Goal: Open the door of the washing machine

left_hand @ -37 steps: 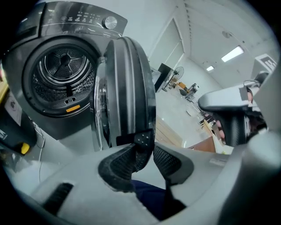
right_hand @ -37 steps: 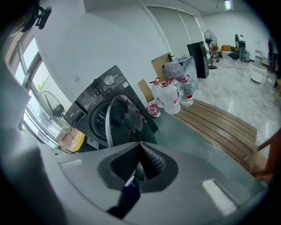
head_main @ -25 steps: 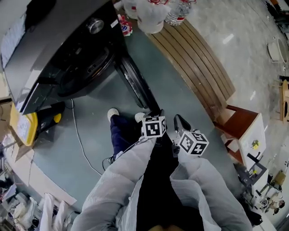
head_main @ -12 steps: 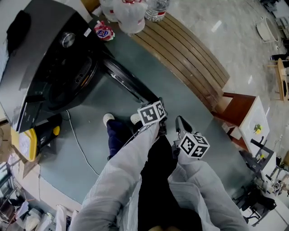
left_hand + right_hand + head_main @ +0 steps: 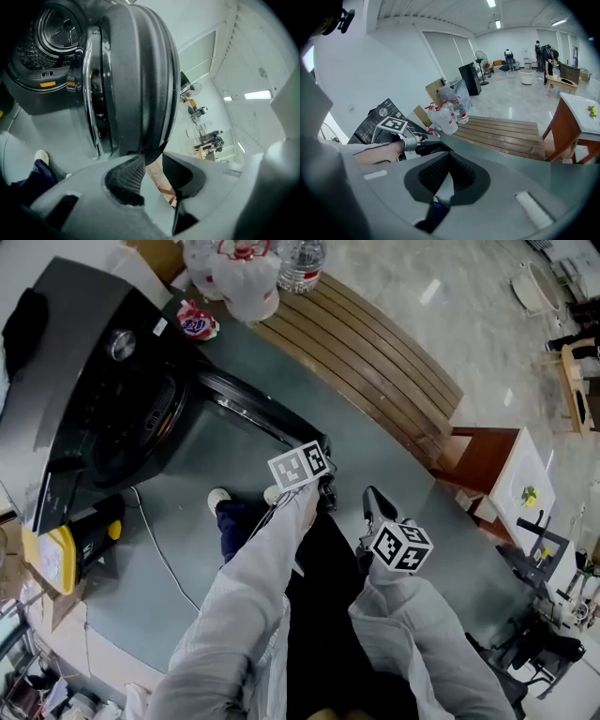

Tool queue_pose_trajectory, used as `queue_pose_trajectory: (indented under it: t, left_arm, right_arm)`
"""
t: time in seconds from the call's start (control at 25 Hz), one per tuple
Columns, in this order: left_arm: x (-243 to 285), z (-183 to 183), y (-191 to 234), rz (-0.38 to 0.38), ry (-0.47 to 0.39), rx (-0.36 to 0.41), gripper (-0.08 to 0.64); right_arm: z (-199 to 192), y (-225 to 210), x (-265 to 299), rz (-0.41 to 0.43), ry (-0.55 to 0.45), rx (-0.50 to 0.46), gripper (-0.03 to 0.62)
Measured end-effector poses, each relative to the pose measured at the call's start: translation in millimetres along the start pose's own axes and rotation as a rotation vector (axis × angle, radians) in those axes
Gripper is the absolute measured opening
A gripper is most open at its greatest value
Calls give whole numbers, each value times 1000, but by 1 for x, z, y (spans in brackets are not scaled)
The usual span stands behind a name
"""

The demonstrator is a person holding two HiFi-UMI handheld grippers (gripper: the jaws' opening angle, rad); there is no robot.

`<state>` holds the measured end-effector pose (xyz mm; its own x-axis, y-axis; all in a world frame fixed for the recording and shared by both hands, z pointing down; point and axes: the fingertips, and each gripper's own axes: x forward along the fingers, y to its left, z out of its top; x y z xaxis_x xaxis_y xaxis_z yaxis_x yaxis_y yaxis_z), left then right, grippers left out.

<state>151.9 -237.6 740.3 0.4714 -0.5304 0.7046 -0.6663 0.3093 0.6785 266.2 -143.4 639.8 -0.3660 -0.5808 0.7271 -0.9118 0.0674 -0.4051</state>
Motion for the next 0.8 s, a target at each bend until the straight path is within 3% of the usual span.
queue_pose_trajectory:
  t: [0.08, 0.24, 0.32, 0.56, 0.8]
  left_arm:
    - [-8, -6, -5, -40, 30, 32, 129]
    - [-49, -31, -14, -124, 104, 181, 173]
    - [-77, -31, -8, -132, 83, 186, 169]
    - [-163, 9, 32, -83, -92, 89, 154]
    - [-265, 70, 67, -24, -371, -18, 141]
  right_arm:
    - [5, 2, -2, 7, -9, -13, 9]
    - [20, 21, -1, 46, -24, -48, 9]
    - [32, 36, 2, 80, -31, -74, 9]
    - [64, 105, 3, 228, -45, -159, 9]
    - [80, 196, 10, 445, 13, -287, 9]
